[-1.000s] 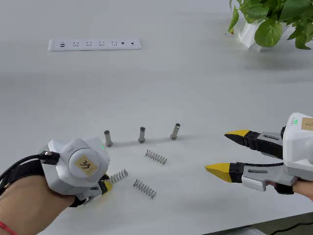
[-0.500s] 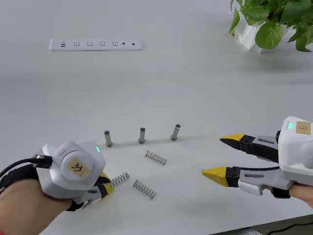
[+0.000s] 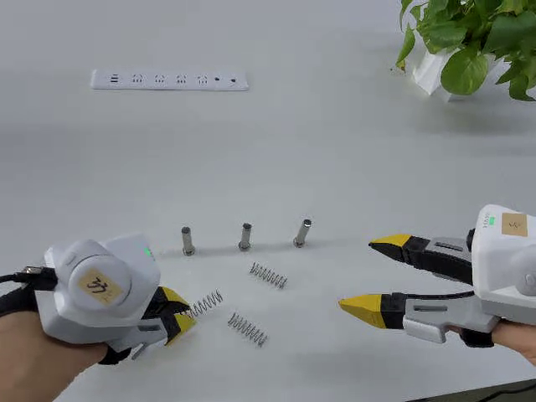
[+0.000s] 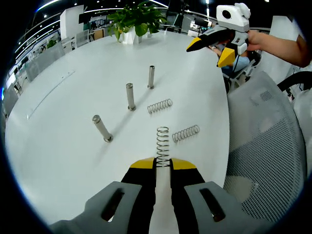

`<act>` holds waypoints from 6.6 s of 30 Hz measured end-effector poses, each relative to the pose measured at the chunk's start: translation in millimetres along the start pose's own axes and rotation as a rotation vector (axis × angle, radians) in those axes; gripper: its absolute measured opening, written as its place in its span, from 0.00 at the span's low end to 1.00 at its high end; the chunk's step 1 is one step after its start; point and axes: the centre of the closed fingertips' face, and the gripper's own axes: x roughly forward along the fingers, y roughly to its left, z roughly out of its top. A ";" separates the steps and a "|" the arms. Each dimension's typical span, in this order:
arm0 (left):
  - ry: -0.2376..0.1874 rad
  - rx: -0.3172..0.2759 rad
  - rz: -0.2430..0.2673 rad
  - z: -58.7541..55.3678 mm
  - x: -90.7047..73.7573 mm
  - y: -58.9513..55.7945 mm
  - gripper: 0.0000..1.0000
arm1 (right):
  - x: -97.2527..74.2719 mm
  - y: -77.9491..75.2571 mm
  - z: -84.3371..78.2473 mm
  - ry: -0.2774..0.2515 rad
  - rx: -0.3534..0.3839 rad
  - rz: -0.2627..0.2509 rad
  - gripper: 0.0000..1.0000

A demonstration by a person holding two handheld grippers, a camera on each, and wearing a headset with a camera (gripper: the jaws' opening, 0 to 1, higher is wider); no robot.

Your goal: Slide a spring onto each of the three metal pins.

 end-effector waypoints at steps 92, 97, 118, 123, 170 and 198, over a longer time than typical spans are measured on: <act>-0.530 -0.025 -0.262 139.9 -67.1 -71.5 0.07 | -0.2 97.2 129.4 -0.232 -0.031 0.382 0.05; -0.527 -0.015 -0.262 139.1 -66.6 -72.8 0.07 | -0.6 100.7 128.4 -0.210 -0.076 0.378 0.06; -0.505 0.031 -0.254 135.3 -65.2 -74.5 0.06 | -8.1 95.9 120.8 -0.093 -0.174 0.401 0.17; -0.485 0.053 -0.253 133.2 -63.0 -75.7 0.07 | -13.6 97.9 116.1 0.040 -0.307 0.464 0.19; -0.461 0.090 -0.269 133.2 -51.3 -84.8 0.06 | -3.6 101.4 88.7 0.429 -0.708 0.656 0.07; -0.475 0.082 -0.182 105.9 -55.4 -67.4 0.31 | 3.1 100.1 103.7 0.416 -0.712 0.625 0.06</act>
